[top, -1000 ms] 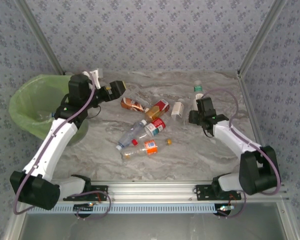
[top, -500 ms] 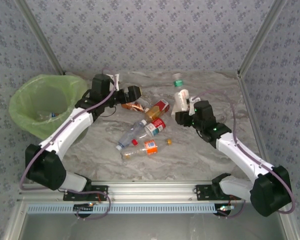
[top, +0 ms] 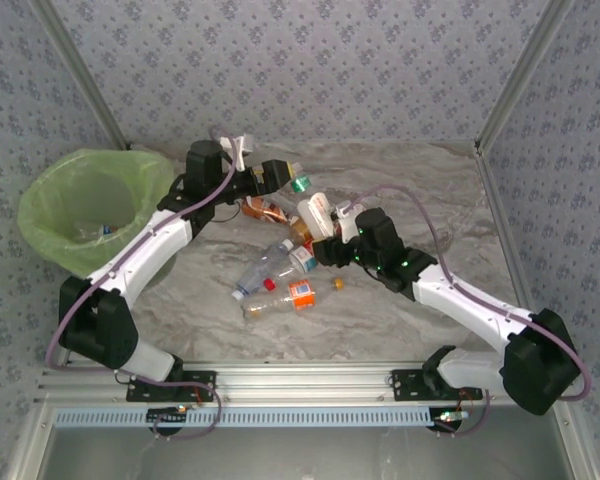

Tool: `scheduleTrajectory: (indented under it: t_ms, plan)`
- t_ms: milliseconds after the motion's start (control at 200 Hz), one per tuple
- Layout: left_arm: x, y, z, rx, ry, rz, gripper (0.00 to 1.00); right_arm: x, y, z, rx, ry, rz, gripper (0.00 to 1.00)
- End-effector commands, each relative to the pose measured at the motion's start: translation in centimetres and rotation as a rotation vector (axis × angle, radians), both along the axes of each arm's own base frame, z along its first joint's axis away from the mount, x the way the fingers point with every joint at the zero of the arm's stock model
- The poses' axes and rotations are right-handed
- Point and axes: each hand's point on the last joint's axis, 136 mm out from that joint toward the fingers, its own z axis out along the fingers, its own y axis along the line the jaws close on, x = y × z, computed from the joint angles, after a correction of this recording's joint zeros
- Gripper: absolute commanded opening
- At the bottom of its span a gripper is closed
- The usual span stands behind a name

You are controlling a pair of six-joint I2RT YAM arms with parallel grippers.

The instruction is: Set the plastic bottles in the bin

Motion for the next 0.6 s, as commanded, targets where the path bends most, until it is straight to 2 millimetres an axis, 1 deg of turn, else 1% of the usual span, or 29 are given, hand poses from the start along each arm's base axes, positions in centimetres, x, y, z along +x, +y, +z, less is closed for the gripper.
scheduleTrajectory:
  t_ms: [0, 80, 145, 230, 335, 380, 435, 530, 595]
  plan:
    - [0.0, -0.4, 2.9, -0.07, -0.089, -0.016, 0.99, 0.1, 2.1, 2.8, 0.065, -0.062, 0.046, 0.54]
    - [0.3, -0.5, 2.4, -0.076, -0.073, -0.007, 0.94, 0.1, 2.8, 2.9, 0.079, -0.064, 0.038, 0.54]
    - [0.2, -0.9, 2.1, -0.08, -0.06, -0.02, 0.91, 0.3, 3.3, 2.8, 0.096, -0.05, 0.03, 0.54]
    - [0.1, -1.1, 1.3, -0.062, -0.047, -0.02, 0.9, 0.7, 3.8, 2.8, 0.111, -0.046, 0.009, 0.54]
    - [-0.2, -1.2, 0.9, -0.031, -0.039, -0.021, 0.82, 1.2, 4.6, 2.9, 0.117, -0.051, 0.003, 0.55]
    - [-0.4, -1.4, 0.7, -0.018, -0.038, -0.025, 0.76, 1.4, 4.9, 2.9, 0.118, -0.054, 0.0, 0.55]
    - [-0.4, -1.1, 0.4, 0.0, -0.037, -0.013, 0.72, 1.5, 5.2, 3.1, 0.125, -0.059, 0.002, 0.55]
    - [-0.3, -0.6, -0.2, 0.04, -0.029, 0.016, 0.7, 1.4, 5.5, 3.6, 0.139, -0.072, 0.015, 0.55]
    - [-0.2, -0.2, -0.7, 0.064, -0.017, 0.035, 0.64, 1.3, 5.8, 3.8, 0.142, -0.076, 0.027, 0.56]
